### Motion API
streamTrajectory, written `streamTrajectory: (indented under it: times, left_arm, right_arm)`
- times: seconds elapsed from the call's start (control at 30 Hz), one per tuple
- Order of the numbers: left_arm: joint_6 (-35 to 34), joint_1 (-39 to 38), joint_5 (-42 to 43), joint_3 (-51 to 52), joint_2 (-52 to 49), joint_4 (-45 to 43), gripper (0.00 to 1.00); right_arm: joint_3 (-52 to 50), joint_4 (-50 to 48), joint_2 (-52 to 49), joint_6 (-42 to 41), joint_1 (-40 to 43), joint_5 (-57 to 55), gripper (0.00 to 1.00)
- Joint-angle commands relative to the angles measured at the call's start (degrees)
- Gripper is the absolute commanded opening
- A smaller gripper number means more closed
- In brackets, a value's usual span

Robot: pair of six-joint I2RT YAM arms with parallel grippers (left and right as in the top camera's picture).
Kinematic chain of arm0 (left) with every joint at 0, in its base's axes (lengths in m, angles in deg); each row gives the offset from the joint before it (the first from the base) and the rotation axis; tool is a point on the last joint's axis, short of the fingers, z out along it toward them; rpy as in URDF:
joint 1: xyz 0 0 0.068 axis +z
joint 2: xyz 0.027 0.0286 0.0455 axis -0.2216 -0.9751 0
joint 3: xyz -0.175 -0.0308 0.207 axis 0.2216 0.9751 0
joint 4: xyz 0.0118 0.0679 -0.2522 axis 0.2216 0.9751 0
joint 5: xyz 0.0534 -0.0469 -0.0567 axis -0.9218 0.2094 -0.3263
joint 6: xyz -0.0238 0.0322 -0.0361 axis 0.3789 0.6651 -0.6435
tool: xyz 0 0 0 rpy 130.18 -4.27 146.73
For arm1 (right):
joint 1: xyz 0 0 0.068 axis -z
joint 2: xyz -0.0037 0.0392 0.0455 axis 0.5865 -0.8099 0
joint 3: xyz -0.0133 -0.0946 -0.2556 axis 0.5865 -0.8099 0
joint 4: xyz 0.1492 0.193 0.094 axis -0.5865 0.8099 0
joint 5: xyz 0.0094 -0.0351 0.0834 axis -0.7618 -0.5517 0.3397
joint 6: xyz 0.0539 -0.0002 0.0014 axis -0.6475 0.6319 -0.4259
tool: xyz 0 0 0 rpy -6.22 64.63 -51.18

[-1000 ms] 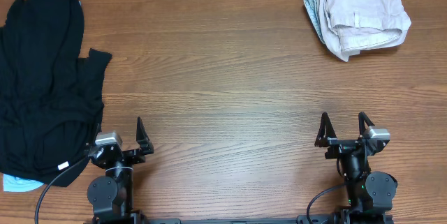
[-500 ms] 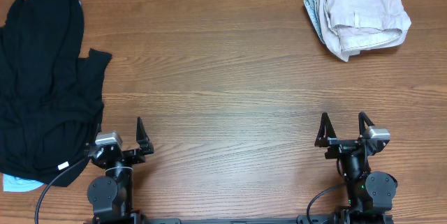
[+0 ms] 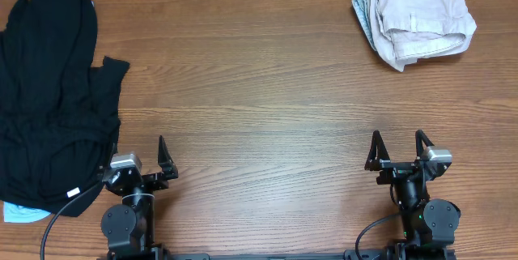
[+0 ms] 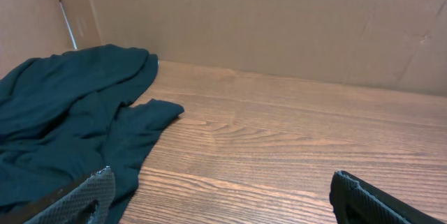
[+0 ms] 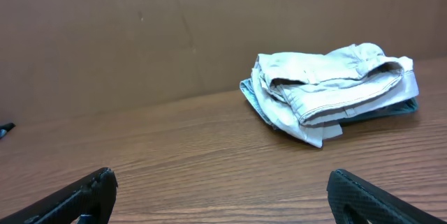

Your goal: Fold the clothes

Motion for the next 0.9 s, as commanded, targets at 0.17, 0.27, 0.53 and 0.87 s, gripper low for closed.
streamTrajectory:
  times: [0.17, 0.27, 0.53, 0.87]
  left_arm:
    - [0.9, 0.2, -0.2, 0.2, 0.7, 0.0, 1.00]
    - [0.9, 0.2, -0.2, 0.2, 0.7, 0.0, 1.00]
    - [0.9, 0.2, -0.3, 0.2, 0.7, 0.0, 1.00]
    - [0.2, 0.2, 0.7, 0.2, 0.7, 0.0, 1.00]
  right_arm:
    - [-0.6, -0.3, 0.6, 0.0, -0.3, -0.5, 1.00]
    - [-0.6, -0.3, 0.6, 0.0, -0.3, -0.5, 1.00]
    - [-0.6, -1.3, 0.6, 0.0, -0.3, -0.5, 1.00]
    - [-0.6, -1.3, 0.6, 0.0, -0.3, -0.4, 1.00]
